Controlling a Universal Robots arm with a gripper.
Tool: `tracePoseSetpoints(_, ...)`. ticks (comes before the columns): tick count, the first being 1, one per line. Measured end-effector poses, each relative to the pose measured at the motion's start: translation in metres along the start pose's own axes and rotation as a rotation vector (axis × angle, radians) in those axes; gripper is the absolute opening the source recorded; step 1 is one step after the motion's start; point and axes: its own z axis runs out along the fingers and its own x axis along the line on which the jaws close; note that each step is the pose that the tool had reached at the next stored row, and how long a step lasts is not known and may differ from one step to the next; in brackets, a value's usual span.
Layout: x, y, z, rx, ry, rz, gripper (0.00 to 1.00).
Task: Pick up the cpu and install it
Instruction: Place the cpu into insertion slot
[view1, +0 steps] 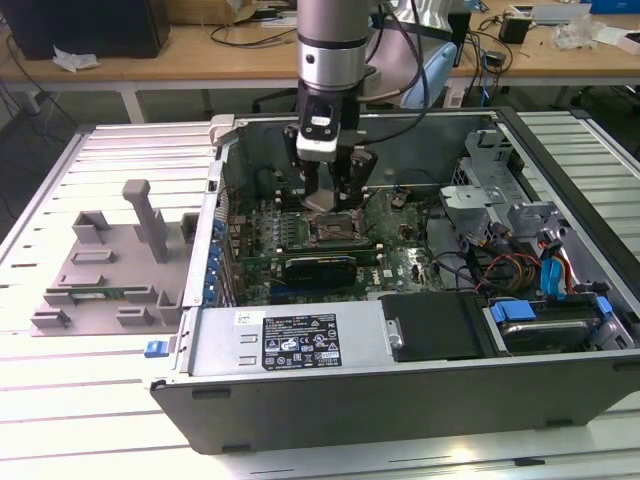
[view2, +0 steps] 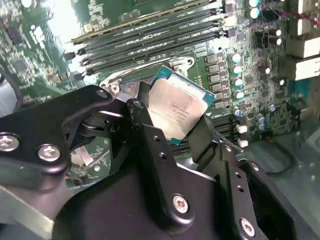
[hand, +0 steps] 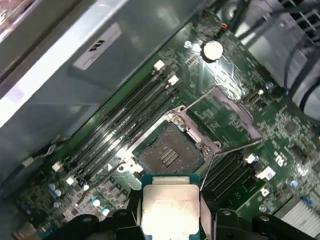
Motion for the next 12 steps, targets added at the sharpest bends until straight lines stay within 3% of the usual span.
tracePoseSetpoints(2,0.0001,0.0001,0.0025,0.0036,0.0089,0.14,0.55)
tracePoseSetpoints(6,-0.0002,0.0011,0.0088,0.003,0.0254,0.341,0.55)
tracePoseSetpoints(12,-0.0008,0.0017,0.0089,-0.0315,0.0073,0.429,0.55)
